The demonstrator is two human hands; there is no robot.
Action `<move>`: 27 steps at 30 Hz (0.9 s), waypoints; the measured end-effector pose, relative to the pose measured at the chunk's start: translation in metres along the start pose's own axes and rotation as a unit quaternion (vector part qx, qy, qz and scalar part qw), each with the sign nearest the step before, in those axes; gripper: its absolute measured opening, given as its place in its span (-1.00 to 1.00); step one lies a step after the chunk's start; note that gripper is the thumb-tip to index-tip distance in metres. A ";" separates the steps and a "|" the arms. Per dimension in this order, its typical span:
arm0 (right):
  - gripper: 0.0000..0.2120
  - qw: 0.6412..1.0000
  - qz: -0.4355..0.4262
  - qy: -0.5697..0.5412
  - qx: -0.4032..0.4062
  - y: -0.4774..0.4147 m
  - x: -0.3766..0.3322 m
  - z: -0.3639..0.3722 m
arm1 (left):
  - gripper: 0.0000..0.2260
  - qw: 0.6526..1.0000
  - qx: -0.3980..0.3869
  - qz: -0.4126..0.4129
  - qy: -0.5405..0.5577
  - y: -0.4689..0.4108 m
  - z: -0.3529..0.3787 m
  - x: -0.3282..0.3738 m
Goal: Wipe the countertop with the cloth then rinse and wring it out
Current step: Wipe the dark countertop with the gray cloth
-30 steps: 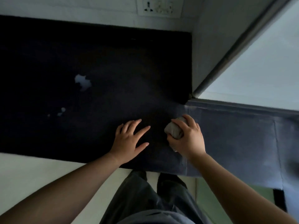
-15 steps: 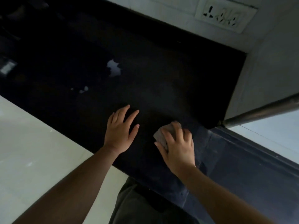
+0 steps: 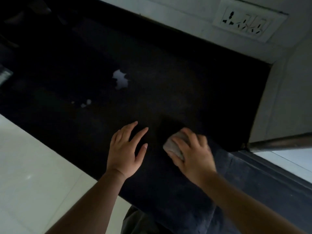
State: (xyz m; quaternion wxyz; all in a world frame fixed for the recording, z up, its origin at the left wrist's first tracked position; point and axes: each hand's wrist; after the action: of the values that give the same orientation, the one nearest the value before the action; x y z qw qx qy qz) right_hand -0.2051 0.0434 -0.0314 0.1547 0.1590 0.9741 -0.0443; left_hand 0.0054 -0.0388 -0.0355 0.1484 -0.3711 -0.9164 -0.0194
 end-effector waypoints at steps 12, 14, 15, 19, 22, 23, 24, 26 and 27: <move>-0.58 0.999 0.014 -0.045 -0.014 -0.056 -0.042 0.015 | -0.59 1.000 0.019 -0.001 0.002 0.001 0.004 -0.004; -0.60 0.999 0.011 -0.044 0.009 -0.023 -0.020 0.010 | -0.59 1.000 0.015 -0.003 -0.002 0.001 0.003 -0.004; -0.59 0.999 0.028 -0.033 0.027 -0.021 -0.005 0.007 | -0.59 1.000 0.015 -0.001 -0.003 0.001 0.003 -0.003; -0.55 0.978 0.199 0.000 0.063 -0.082 0.004 -0.005 | -0.61 0.999 0.023 0.003 0.042 0.001 0.000 -0.004; -0.56 0.982 0.187 0.005 0.012 -0.110 -0.043 0.004 | -0.65 0.992 0.032 0.008 0.124 -0.001 -0.011 -0.014; -0.55 0.988 0.157 -0.011 0.001 -0.102 -0.061 0.009 | -0.66 0.993 0.026 0.028 0.112 0.000 -0.017 -0.021; -0.56 0.991 0.128 -0.024 -0.006 -0.084 -0.076 0.015 | -0.66 0.995 0.023 0.055 0.082 0.002 -0.024 -0.031; -0.60 0.996 0.087 -0.034 0.000 -0.035 -0.094 0.024 | -0.66 0.994 0.016 0.101 0.027 0.008 -0.034 -0.057; -0.62 0.996 0.076 -0.034 0.014 -0.012 -0.096 0.025 | -0.65 0.993 0.009 0.113 0.010 0.011 -0.037 -0.071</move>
State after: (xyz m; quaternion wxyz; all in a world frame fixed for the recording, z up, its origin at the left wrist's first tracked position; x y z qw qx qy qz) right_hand -0.1155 0.0004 -0.0246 0.1887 0.2332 0.9525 -0.0519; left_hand 0.0709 -0.0839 -0.0217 0.1620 -0.4710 -0.8671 0.0020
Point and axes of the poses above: each hand's wrist, its own y-axis away from the middle knuckle, its own z-axis out of the palm, x = y × z, and after that the axes turned 15 degrees about z, right-handed
